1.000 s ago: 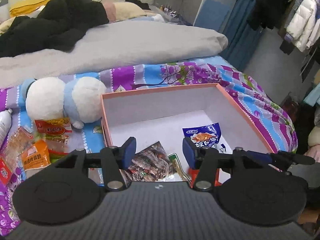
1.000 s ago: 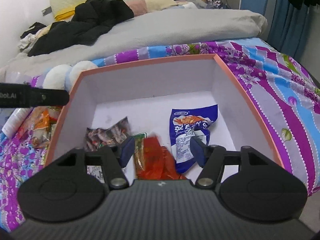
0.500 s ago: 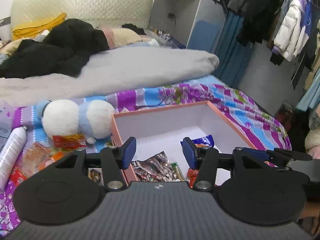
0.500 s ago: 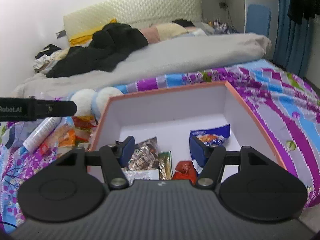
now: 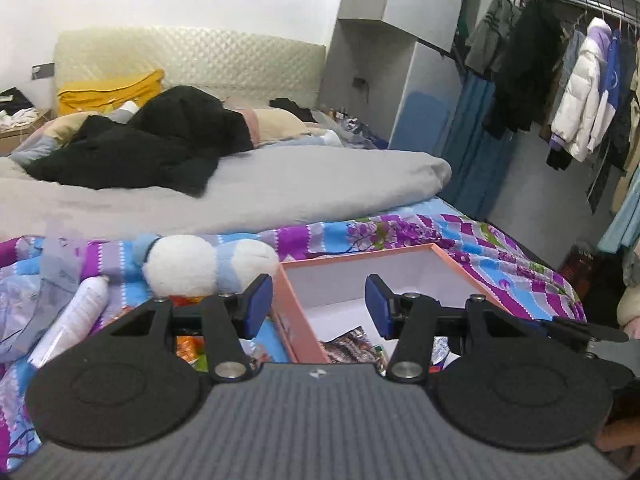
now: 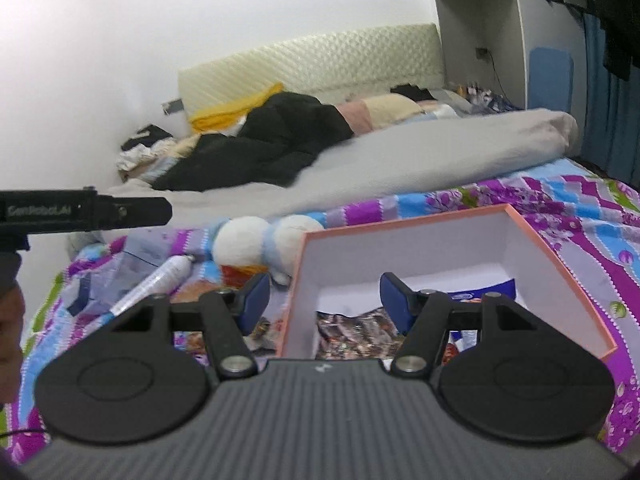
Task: Organize snacks
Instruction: 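Withdraw both tools from the pink box back toward the snack pile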
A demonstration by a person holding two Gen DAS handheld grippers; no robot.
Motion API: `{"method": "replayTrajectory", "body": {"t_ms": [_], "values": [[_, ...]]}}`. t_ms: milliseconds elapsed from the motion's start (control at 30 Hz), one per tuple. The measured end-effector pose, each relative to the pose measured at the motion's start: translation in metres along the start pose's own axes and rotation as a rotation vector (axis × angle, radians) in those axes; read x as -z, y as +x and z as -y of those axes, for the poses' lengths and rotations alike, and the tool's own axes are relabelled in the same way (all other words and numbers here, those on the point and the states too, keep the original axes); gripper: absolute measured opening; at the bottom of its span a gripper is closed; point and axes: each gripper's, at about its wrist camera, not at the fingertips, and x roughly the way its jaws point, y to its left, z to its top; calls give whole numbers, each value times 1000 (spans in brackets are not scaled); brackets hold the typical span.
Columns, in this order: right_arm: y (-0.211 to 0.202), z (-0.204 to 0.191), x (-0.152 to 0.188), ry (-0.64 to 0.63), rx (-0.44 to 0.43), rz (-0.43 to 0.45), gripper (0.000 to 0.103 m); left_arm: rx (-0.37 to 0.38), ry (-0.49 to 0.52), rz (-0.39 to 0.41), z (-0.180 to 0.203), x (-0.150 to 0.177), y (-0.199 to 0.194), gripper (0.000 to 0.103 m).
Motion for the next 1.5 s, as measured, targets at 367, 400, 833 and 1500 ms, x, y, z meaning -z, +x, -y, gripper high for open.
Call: {"method": "replayTrajectory", "body": {"t_ms": [367, 400, 833, 1500], "values": [[-23, -42, 31, -23, -30, 13, 65, -52, -20, 8, -30, 50, -53, 57], [-26, -45, 34, -22, -30, 14, 65, -57, -16, 8, -33, 55, -58, 57], [-37, -91, 77, -84, -61, -10, 65, -108, -83, -23, -56, 112, -90, 57], [-51, -113, 120, -98, -53, -35, 65, -133, -231, -62, -81, 162, -122, 57]]}}
